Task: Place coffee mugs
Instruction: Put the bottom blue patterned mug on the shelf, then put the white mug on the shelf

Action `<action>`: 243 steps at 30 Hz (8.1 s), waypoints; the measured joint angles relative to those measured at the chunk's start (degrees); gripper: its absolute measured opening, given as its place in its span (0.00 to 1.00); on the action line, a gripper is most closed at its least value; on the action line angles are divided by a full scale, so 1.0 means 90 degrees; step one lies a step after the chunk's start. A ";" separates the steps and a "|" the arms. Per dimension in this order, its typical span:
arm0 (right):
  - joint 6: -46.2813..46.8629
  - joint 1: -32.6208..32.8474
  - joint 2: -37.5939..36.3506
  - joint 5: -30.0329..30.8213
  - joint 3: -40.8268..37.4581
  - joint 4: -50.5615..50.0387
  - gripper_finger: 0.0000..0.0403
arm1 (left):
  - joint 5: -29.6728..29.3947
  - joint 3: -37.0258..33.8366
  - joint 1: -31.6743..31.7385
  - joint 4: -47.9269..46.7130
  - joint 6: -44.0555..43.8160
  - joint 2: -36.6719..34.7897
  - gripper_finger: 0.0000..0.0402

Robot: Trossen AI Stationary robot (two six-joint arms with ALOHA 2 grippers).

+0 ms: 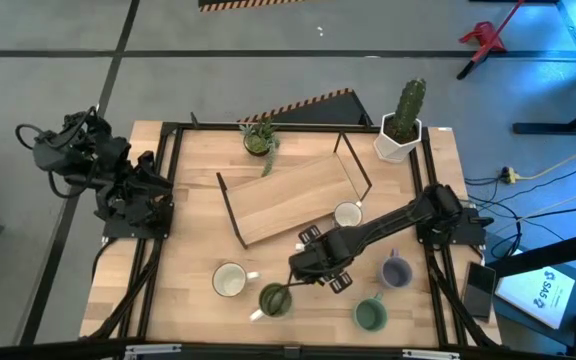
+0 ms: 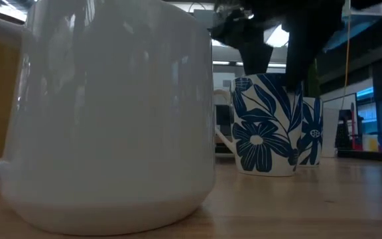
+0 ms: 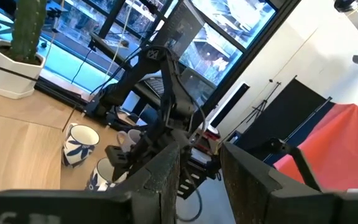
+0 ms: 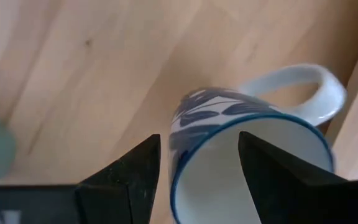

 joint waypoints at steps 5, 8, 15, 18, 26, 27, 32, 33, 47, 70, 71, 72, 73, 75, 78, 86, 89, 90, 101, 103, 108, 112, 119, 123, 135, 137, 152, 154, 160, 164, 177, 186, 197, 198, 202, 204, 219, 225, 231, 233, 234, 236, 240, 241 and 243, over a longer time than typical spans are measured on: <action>0.0385 0.0002 0.0179 0.0160 0.0002 -0.0004 0.49 | 0.0000 0.0000 0.0000 0.0000 0.0002 0.0000 0.28; 0.0595 0.0002 0.0180 0.0266 0.0002 -0.0026 0.40 | -0.0005 0.0000 0.0000 0.0000 0.0019 0.0000 0.28; 0.1084 0.0002 0.0180 0.0147 0.0001 -0.0172 0.05 | -0.0025 -0.0002 0.0000 0.0000 0.0159 0.0000 0.28; 0.1091 0.0002 0.0185 -0.0052 0.0002 -0.0120 0.03 | -0.0027 -0.0002 0.0000 0.0000 0.0165 0.0000 0.28; 0.0804 -0.0014 0.0141 -0.0599 0.0792 -0.0992 0.02 | -0.0110 -0.0002 0.0000 0.0000 0.0184 0.0000 0.28; 0.0705 -0.0032 0.0141 -0.0593 0.0980 -0.1170 0.02 | -0.0124 -0.0002 0.0000 0.0000 0.0212 0.0000 0.28; 0.0142 -0.0337 0.0124 -0.0346 0.1987 -0.1976 0.01 | -0.0123 -0.0002 0.0000 0.0002 0.0330 0.0000 0.28; 0.0032 -0.0432 0.0131 -0.0289 0.2184 -0.2089 0.01 | -0.0124 -0.0002 0.0000 0.0001 0.0330 0.0000 0.28; -0.0870 -0.3220 0.0061 0.0142 0.2712 -0.2643 0.00 | -0.0124 -0.0002 -0.0002 0.0000 0.0338 -0.0002 0.28; -0.0553 -0.4239 0.0026 -0.0027 0.0843 -0.1343 0.00 | -0.0573 -0.0005 -0.0001 0.0002 0.0337 -0.0002 0.28; -0.0597 -0.4252 0.0029 -0.0070 0.0860 -0.1357 0.00 | -0.0594 -0.0005 -0.0002 0.0003 0.0335 -0.0002 0.28; -0.0629 -0.4299 0.0031 -0.0095 0.0872 -0.1364 0.00 | -0.0616 -0.0005 -0.0002 0.0005 0.0338 -0.0002 0.28; -0.0661 -0.4335 0.0034 -0.0145 0.0876 -0.1364 0.00 | -0.0627 -0.0005 0.0000 0.0002 0.0338 -0.0002 0.28; -0.0766 -0.4414 0.0034 -0.0199 0.0879 -0.1404 0.00 | -0.0628 -0.0006 -0.0001 0.0002 0.0340 -0.0002 0.28; -0.0785 -0.4560 0.0034 -0.0297 0.0881 -0.1460 0.00 | -0.0629 -0.0007 0.0000 0.0002 0.0340 -0.0002 0.28; -0.0806 -0.4618 0.0109 -0.0196 0.0841 -0.1402 0.14 | -0.0627 -0.0006 -0.0002 -0.0028 0.0345 -0.0002 0.28; -0.0930 -0.4619 0.0080 -0.0193 0.0855 -0.1303 0.20 | -0.0627 -0.0005 -0.0001 -0.0049 0.0345 -0.0002 0.28; -0.0961 -0.4619 0.0081 -0.0183 0.0868 -0.1295 0.23 | -0.0627 -0.0005 -0.0001 -0.0049 0.0343 -0.0002 0.28; -0.0928 -0.4533 0.0075 0.0197 0.1912 -0.1658 0.44 | -0.0625 -0.0005 0.0000 -0.0049 0.0328 -0.0002 0.28; -0.0873 -0.4458 0.0073 0.0214 0.2140 -0.1849 0.45 | -0.0625 -0.0005 -0.0002 -0.0049 0.0326 -0.0002 0.28; -0.0748 -0.3976 0.0070 -0.0001 0.2712 -0.2224 0.45 | -0.0622 -0.0005 0.0000 -0.0048 0.0330 -0.0002 0.28; -0.0737 -0.3025 0.0068 -0.0425 0.3083 -0.2059 0.45 | -0.0622 -0.0005 0.0000 -0.0046 0.0328 -0.0002 0.28; 0.0175 -0.1257 0.0066 -0.0360 0.2740 -0.0539 0.45 | -0.0619 -0.0005 -0.0002 -0.0046 0.0330 -0.0002 0.28; 0.0605 -0.0554 0.0097 -0.0172 0.2198 0.0635 0.45 | -0.0431 -0.0005 -0.0002 -0.0049 0.0325 -0.0002 0.28; 0.2532 0.0246 0.0117 0.0312 0.0256 0.3444 0.45 | 0.0200 -0.0005 -0.0002 -0.0050 0.0303 0.0000 0.28; 0.2689 0.0319 0.0104 0.0311 0.0040 0.3565 0.45 | 0.0199 -0.0005 -0.0001 -0.0063 0.0313 0.0000 0.28; 0.2796 0.0410 0.0109 0.0488 -0.0561 0.3945 0.45 | -0.0044 -0.0005 0.0000 -0.0070 -0.0014 0.0000 0.28; 0.2795 0.0410 0.0109 0.0490 -0.0566 0.4120 0.45 | -0.0046 -0.0005 -0.0002 -0.0070 -0.0048 0.0000 0.28; 0.2795 0.0413 0.0150 0.0487 -0.0573 0.4036 0.45 | -0.0057 -0.0005 -0.0002 -0.0068 -0.0049 0.0000 0.28; 0.2821 0.0423 0.0373 0.0311 -0.0574 0.4113 0.45 | -0.0064 -0.0005 -0.0002 -0.0068 -0.0049 0.0000 0.28; 0.3326 0.0425 0.0582 0.0162 -0.0574 0.3248 0.26 | -0.0235 -0.0005 -0.0002 -0.0066 -0.0189 0.0000 0.28; 0.3712 0.0410 0.0561 -0.0118 -0.0452 0.3123 0.03 | -0.0248 -0.0005 -0.0001 -0.0066 -0.0174 0.0000 0.28; 0.3383 -0.0180 0.0583 0.0152 0.1607 0.0040 0.01 | -0.0246 -0.0005 0.0000 -0.0066 -0.0149 0.0000 0.28; 0.3353 -0.0285 0.0581 0.0216 0.1822 -0.0188 0.01 | -0.0246 -0.0005 0.0000 -0.0066 -0.0120 0.0000 0.28; 0.3044 -0.0767 0.0568 0.0487 0.2403 -0.1233 0.01 | -0.0247 -0.0005 -0.0002 -0.0066 -0.0002 0.0000 0.28; 0.2870 -0.1103 0.0568 0.0436 0.2521 -0.1300 0.01 | -0.0246 -0.0005 -0.0001 -0.0066 0.0000 0.0000 0.28; 0.2212 -0.3326 0.0668 0.0470 0.2547 -0.1260 0.00 | -0.0243 -0.0003 -0.0001 -0.0066 0.0002 0.0000 0.28; 0.1973 -0.3496 0.1087 0.0346 0.2532 -0.1081 0.00 | -0.0243 -0.0002 -0.0002 -0.0124 0.0005 -0.0001 0.28; 0.1892 -0.3628 0.1239 0.0328 0.2532 -0.0935 0.00 | -0.0243 -0.0002 -0.0001 -0.0270 0.0007 0.0000 0.28; 0.1894 -0.3668 0.1224 0.0398 0.2532 -0.0877 0.00 | -0.0243 -0.0002 -0.0002 -0.0270 0.0007 0.0000 0.28; 0.1897 -0.3678 0.1225 0.0435 0.2532 -0.0857 0.01 | -0.0244 -0.0002 0.0000 -0.0270 0.0007 0.0000 0.28; 0.1889 -0.3726 0.1226 0.0461 0.2532 -0.0887 0.01 | -0.0243 -0.0002 0.0000 -0.0273 0.0007 0.0000 0.28; 0.1894 -0.3798 0.1224 0.0364 0.2435 -0.0718 0.02 | -0.0243 -0.0002 0.0000 -0.0284 0.0019 0.0000 0.28; 0.1884 -0.3798 0.1224 0.0361 0.2408 -0.0721 0.02 | -0.0243 -0.0002 -0.0001 -0.0288 0.0019 -0.0001 0.28; 0.1881 -0.3798 0.1224 0.0361 0.2394 -0.0672 0.02 | -0.0243 -0.0002 -0.0002 -0.0308 0.0019 0.0000 0.28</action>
